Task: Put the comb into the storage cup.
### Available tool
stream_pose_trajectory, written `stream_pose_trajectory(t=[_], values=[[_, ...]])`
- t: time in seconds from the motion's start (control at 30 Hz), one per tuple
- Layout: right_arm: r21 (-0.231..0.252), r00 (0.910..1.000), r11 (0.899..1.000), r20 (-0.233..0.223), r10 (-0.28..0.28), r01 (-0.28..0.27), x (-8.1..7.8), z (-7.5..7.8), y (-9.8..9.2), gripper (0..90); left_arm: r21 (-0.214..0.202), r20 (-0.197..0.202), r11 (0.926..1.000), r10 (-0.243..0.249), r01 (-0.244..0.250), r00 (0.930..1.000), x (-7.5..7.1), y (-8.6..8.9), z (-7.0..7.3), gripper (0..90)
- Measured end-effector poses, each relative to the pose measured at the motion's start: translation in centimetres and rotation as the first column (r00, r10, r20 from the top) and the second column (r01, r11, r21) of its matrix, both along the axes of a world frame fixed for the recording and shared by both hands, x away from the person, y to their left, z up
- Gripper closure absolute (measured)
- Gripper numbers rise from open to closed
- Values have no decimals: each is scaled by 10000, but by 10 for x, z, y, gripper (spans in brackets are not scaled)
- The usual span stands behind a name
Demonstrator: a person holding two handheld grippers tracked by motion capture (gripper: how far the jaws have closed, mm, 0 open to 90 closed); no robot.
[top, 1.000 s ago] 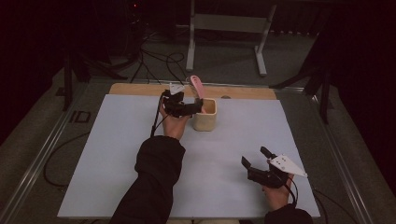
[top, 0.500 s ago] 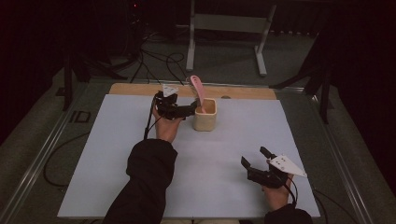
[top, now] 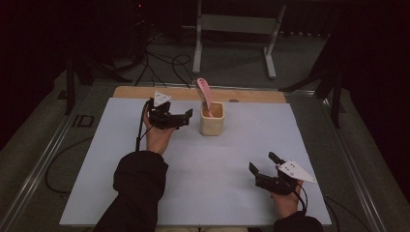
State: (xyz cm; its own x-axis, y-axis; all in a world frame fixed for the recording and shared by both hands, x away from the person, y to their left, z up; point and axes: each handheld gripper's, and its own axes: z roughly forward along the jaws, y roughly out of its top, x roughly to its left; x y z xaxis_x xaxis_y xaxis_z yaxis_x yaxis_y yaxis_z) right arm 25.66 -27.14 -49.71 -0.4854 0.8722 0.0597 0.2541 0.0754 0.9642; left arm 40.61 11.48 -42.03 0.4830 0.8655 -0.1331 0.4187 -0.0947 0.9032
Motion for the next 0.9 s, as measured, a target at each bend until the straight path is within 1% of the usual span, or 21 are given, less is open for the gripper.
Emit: stream_pose_trajectory(t=[0.03,0.07,0.1,0.2,0.33,0.4,0.43,0.47,0.5,0.63,0.67,0.73,0.83,0.9], values=[[0,10000,10000,0,0,0,0,0,0,128,0,0,10000,0,0,10000,0,0,0,3],[-7,10000,10000,-1,20,-20,0,0,0,128,95,28,10000,-24,23,10000,-6,8,-1,3],[-1,10000,10000,-15,39,-39,0,0,0,129,164,69,9999,13,-14,10000,-10,12,-2,3],[-26,10000,10000,-26,50,-50,0,0,1,129,345,197,9993,142,-149,9997,-21,22,-6,3],[-48,9999,10000,-64,86,-86,0,-1,2,128,590,324,9980,186,-205,9993,-36,35,-14,3],[-45,9999,9999,-85,100,-101,0,-1,3,127,607,365,9980,165,-187,9992,-44,41,-19,3],[-45,9999,9999,-115,101,-101,0,-1,3,127,607,365,9980,165,-187,9992,-44,41,-19,3],[-71,9999,9999,-118,121,-122,1,-1,3,126,594,377,9980,189,-211,9991,-53,48,-24,3],[-76,9998,9999,-122,133,-134,1,-1,3,126,619,391,9979,173,-197,9991,-57,51,-27,3],[-45,9996,9999,-236,131,-132,1,-1,3,126,1022,428,9945,169,-212,9989,-74,62,-36,3],[-34,9996,9999,-253,129,-130,1,-1,3,125,1061,436,9941,196,-242,9989,-78,66,-38,3],[-39,9996,9999,-238,134,-135,2,-1,4,125,964,466,9949,253,-297,9986,-86,74,-41,3],[-105,9996,9999,-242,131,-134,2,0,5,118,649,476,9972,346,-376,9983,-96,87,-47,3],[-134,9997,9998,-228,131,-135,4,0,5,116,677,538,9969,360,-396,9979,-105,95,-51,3]])
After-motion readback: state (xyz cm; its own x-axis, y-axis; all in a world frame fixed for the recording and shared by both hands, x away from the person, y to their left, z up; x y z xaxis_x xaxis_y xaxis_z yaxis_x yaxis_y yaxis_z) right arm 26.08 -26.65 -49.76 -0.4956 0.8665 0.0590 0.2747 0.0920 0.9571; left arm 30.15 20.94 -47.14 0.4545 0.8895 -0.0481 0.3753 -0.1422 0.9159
